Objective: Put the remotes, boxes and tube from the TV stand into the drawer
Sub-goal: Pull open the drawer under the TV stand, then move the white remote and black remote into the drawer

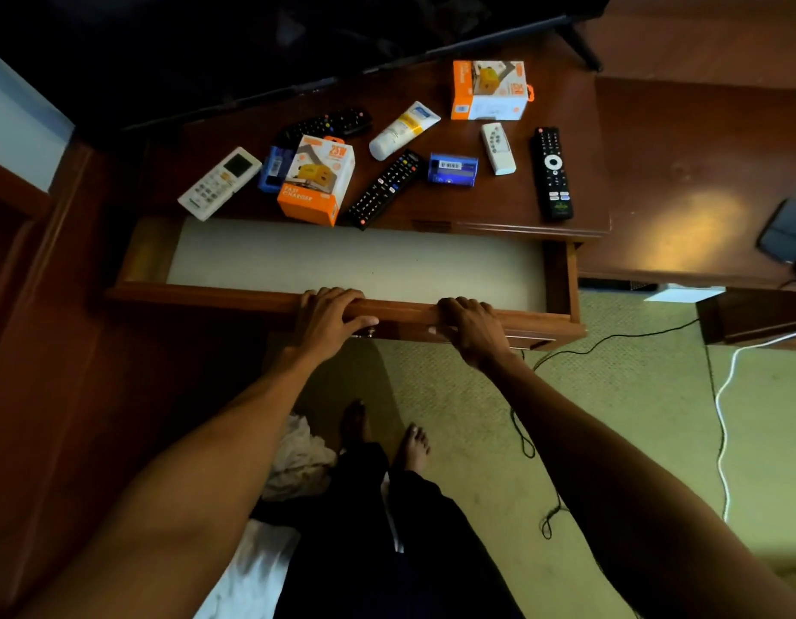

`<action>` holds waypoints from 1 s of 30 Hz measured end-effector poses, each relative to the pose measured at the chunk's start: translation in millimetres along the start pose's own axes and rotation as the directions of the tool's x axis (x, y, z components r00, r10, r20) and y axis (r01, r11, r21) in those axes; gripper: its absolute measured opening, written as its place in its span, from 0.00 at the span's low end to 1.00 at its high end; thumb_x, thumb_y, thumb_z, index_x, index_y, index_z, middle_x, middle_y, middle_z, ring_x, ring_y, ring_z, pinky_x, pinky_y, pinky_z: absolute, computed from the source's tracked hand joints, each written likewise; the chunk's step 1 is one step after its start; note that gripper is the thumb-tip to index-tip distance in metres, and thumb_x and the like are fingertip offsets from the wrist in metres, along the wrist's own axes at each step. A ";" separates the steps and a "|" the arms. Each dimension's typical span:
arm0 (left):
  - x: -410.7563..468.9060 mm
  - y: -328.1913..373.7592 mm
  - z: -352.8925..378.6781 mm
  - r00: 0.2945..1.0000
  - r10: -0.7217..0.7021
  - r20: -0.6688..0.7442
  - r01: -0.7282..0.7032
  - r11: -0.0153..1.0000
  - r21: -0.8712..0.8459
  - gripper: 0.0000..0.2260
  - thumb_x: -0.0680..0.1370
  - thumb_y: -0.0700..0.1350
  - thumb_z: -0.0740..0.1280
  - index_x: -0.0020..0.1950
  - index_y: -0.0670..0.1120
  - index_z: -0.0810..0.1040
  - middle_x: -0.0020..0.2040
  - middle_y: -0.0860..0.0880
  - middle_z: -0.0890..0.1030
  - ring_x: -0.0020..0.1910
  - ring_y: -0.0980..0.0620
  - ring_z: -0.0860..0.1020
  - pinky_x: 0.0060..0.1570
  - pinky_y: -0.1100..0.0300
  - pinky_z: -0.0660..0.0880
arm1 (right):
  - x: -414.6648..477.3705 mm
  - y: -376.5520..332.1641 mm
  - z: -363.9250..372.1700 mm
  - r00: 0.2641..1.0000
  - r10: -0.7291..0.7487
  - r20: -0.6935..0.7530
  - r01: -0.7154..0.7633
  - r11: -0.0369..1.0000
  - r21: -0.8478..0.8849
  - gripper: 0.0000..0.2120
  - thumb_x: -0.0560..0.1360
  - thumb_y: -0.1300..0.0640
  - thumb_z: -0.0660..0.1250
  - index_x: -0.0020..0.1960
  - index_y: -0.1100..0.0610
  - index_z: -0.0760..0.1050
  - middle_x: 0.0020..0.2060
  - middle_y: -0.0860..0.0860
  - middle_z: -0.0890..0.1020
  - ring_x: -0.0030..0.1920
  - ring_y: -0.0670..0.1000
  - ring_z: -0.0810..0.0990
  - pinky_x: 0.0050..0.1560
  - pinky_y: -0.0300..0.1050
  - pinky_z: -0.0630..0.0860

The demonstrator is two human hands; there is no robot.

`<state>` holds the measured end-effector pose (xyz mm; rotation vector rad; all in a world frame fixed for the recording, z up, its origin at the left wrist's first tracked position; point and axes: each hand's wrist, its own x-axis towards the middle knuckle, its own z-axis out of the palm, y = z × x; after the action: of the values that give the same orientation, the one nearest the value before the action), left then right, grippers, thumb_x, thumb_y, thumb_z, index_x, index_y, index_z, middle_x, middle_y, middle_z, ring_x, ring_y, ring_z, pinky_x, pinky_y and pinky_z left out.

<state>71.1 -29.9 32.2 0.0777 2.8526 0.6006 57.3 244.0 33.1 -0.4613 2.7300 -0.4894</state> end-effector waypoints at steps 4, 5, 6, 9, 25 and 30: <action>-31.4 1.9 5.1 0.999 -0.001 0.039 0.002 1.000 -0.020 0.26 0.74 0.67 0.63 0.64 0.52 0.76 0.64 0.49 0.78 0.64 0.47 0.72 0.67 0.48 0.58 | -30.5 -3.4 10.9 1.000 -0.010 -0.006 0.010 1.000 0.009 0.21 0.76 0.41 0.62 0.63 0.53 0.72 0.55 0.54 0.80 0.55 0.58 0.77 0.59 0.54 0.68; -38.4 1.8 6.9 0.999 0.001 0.052 0.000 1.000 -0.020 0.26 0.74 0.67 0.62 0.65 0.52 0.75 0.64 0.49 0.78 0.64 0.48 0.72 0.67 0.48 0.59 | -37.9 -4.1 13.1 1.000 -0.009 -0.010 0.009 1.000 0.013 0.23 0.76 0.39 0.60 0.63 0.53 0.72 0.54 0.54 0.80 0.55 0.58 0.77 0.59 0.54 0.68; -44.8 1.5 8.8 0.998 0.006 0.062 -0.005 1.000 -0.017 0.26 0.74 0.67 0.62 0.65 0.53 0.75 0.64 0.49 0.78 0.64 0.48 0.72 0.67 0.47 0.59 | -45.1 -5.0 14.9 1.000 -0.006 -0.016 0.006 1.000 0.019 0.25 0.75 0.36 0.58 0.62 0.53 0.72 0.54 0.54 0.80 0.54 0.58 0.77 0.58 0.54 0.69; -59.8 1.7 11.8 0.997 0.008 0.073 -0.006 1.000 -0.024 0.26 0.74 0.68 0.61 0.64 0.53 0.75 0.63 0.50 0.78 0.63 0.49 0.72 0.65 0.48 0.61 | -61.4 -10.3 19.3 0.999 0.008 -0.033 -0.007 0.999 0.040 0.32 0.72 0.31 0.52 0.61 0.54 0.74 0.53 0.54 0.81 0.53 0.59 0.78 0.57 0.54 0.69; -71.3 4.3 -3.7 0.961 -0.025 0.275 0.055 0.993 -0.101 0.19 0.73 0.64 0.68 0.58 0.55 0.77 0.57 0.50 0.80 0.60 0.49 0.74 0.63 0.47 0.65 | -64.4 -24.0 -1.4 0.970 0.109 0.215 -0.137 0.983 0.119 0.23 0.71 0.36 0.68 0.56 0.52 0.78 0.50 0.53 0.85 0.49 0.57 0.83 0.49 0.48 0.77; -35.9 13.9 -65.4 0.952 0.001 0.305 0.077 0.967 -0.243 0.09 0.74 0.56 0.71 0.51 0.53 0.81 0.47 0.54 0.83 0.46 0.53 0.80 0.50 0.49 0.79 | -20.6 -24.4 -41.0 0.930 0.077 0.358 -0.130 0.983 0.126 0.21 0.72 0.34 0.66 0.50 0.51 0.81 0.48 0.51 0.86 0.49 0.53 0.82 0.51 0.48 0.77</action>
<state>91.1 -46.3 103.5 0.0651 2.4563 0.8583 66.6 241.1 84.2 -0.3277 2.3398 -0.5215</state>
